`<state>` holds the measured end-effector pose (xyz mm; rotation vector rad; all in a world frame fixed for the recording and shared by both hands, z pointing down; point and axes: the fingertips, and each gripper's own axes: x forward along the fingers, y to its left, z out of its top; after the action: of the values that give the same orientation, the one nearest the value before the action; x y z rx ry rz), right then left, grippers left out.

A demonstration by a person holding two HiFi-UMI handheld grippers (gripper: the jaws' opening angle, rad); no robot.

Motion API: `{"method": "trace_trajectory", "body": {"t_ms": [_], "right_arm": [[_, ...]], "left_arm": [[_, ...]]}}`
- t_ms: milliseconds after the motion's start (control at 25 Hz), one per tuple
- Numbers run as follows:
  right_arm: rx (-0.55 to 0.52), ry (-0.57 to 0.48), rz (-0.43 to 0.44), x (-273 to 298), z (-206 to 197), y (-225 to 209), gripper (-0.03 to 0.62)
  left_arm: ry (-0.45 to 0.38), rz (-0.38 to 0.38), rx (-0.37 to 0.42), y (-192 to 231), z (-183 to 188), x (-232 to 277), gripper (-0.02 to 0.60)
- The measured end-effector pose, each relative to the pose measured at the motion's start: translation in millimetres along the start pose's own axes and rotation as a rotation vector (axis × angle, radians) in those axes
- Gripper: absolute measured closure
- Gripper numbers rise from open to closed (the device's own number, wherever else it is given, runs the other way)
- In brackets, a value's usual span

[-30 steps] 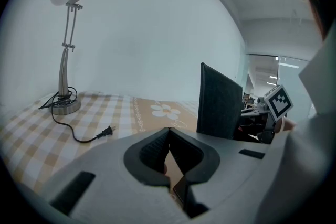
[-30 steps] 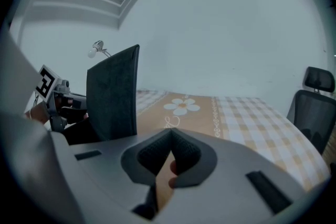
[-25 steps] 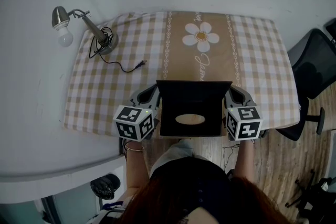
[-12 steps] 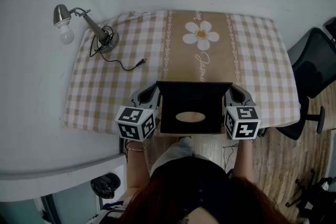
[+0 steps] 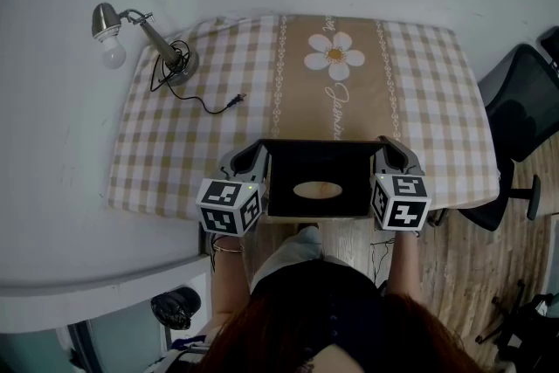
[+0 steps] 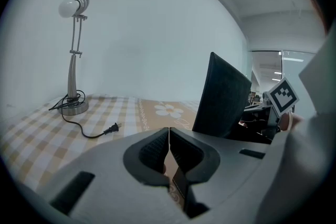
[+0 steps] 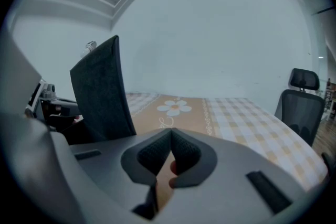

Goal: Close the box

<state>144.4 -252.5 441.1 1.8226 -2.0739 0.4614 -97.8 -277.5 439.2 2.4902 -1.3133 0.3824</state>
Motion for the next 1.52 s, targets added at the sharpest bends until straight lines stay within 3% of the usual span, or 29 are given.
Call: {"method": "trace_trajectory", "body": {"t_ms": [840,1520], "right_arm": [[0.024,-0.012,-0.039,-8.4,-6.4,0.5,0.577],[0.005,0.019,-0.044,-17.5,-18.7,6.6,0.577]], "left_arm": [[0.063,-0.024,0.005,-10.6,-24.6,-12.3,0.552],[0.038,-0.012,0.008,-20.7,-22.4,-23.2,0.554]]}}
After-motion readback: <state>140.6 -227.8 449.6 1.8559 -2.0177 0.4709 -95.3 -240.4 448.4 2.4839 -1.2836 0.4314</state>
